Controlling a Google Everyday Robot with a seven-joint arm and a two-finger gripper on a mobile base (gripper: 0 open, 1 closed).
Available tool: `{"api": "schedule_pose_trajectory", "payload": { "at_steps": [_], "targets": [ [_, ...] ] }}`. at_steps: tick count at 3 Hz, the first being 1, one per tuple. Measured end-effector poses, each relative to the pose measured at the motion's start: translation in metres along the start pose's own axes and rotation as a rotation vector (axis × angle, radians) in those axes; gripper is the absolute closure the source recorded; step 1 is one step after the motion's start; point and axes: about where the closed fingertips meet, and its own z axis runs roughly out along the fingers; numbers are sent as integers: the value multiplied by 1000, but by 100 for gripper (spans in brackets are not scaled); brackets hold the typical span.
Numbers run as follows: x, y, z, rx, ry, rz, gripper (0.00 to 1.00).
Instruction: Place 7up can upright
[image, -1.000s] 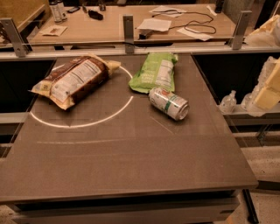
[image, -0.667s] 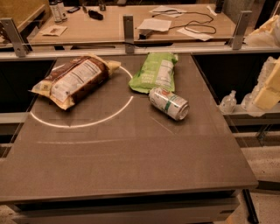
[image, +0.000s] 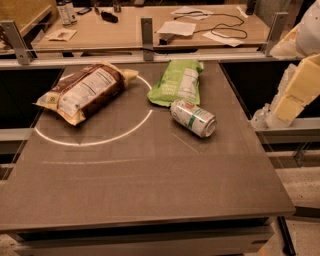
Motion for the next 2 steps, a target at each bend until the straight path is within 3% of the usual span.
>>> {"api": "schedule_pose_trajectory", "payload": {
  "at_steps": [1, 2],
  "targets": [
    [-3, -3, 16, -33, 34, 92, 0],
    [-3, -7, 36, -20, 91, 184, 0]
  ]
}}
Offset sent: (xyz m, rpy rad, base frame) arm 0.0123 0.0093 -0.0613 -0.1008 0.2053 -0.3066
